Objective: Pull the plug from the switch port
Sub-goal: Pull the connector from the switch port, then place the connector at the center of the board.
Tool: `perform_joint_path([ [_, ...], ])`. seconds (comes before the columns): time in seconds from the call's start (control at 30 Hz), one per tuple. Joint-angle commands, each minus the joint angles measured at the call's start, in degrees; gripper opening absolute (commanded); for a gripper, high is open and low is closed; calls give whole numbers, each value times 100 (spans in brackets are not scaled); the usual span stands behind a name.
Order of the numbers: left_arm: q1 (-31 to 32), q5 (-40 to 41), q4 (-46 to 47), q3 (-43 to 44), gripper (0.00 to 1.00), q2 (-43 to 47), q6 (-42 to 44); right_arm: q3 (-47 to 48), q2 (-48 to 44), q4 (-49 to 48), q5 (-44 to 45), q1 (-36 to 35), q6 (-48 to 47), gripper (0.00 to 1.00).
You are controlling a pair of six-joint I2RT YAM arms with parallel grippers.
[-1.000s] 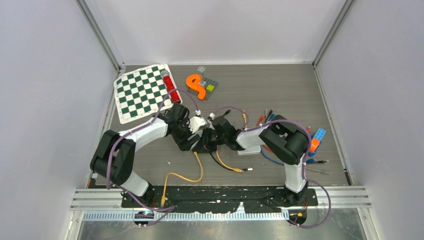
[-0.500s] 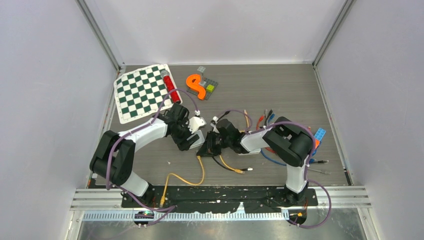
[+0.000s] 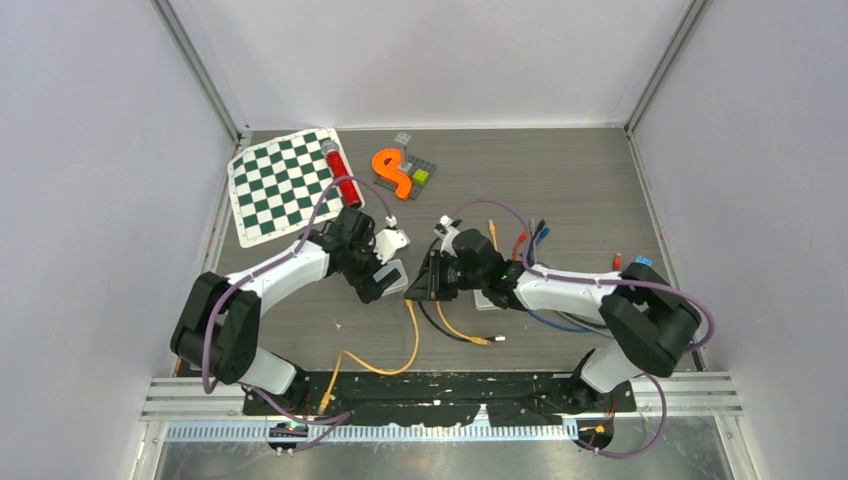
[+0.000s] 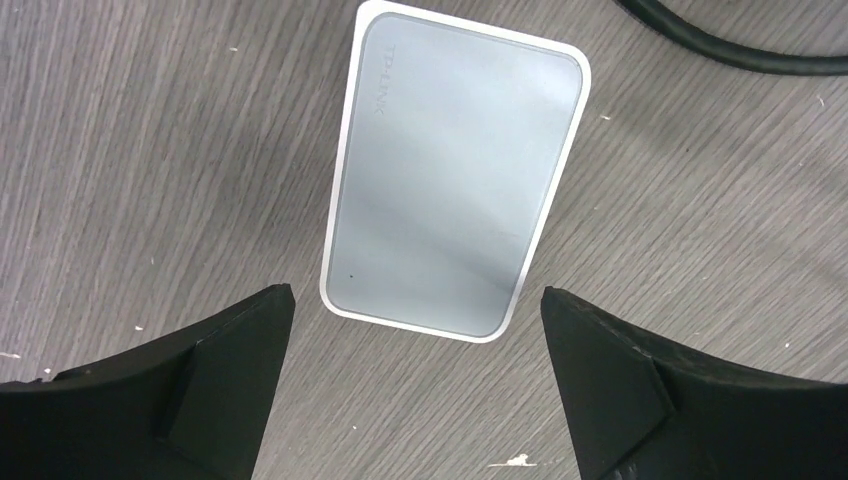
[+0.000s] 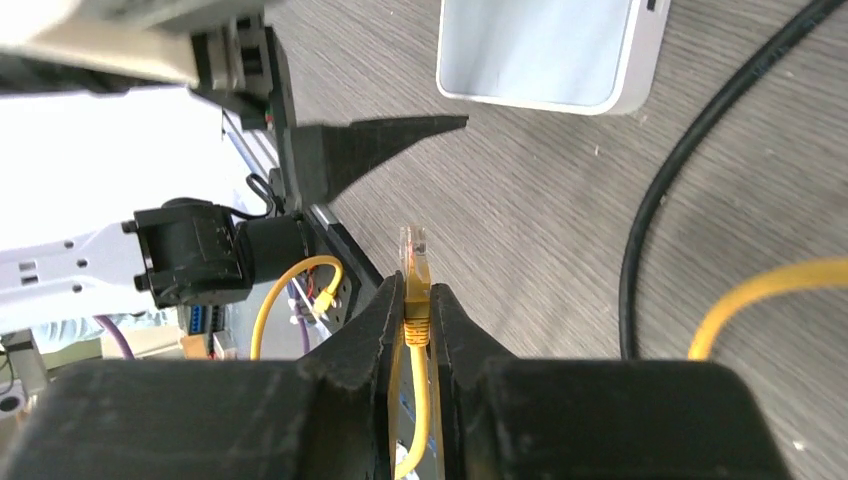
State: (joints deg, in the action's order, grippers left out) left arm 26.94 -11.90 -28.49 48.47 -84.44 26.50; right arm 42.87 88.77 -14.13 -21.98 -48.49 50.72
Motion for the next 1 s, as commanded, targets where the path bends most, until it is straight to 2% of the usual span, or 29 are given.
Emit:
perform_joint_path([
  [0.0,-13,30,260,-36,100,224,-96,-372,-804,256,302,15,-419,5],
  [0.2,-13,237,558,-222,100,624,-250,-702,-1942,752,655,16,-836,5],
  [0.37,-22,807,1275,-581,99,1503,-554,-777,-3415,1303,1072,60,-1445,5],
  [0.47,-22,1128,1976,-875,100,2100,-865,-616,-4297,1822,1367,105,-1810,5],
  [0.6,-40,1515,2531,-1066,100,2654,-1293,-111,-4980,2447,1558,152,-2475,5],
  [0.8,-46,1939,2638,-1074,100,3123,-2039,1175,-5129,3730,763,164,-3893,5],
  [0.87,-44,2042,2777,-1196,100,3294,-2325,1938,-4989,4412,297,158,-4338,5],
  [0.97,-48,2193,2776,-1244,100,3446,-2602,2701,-4551,5705,167,157,-4796,5],
])
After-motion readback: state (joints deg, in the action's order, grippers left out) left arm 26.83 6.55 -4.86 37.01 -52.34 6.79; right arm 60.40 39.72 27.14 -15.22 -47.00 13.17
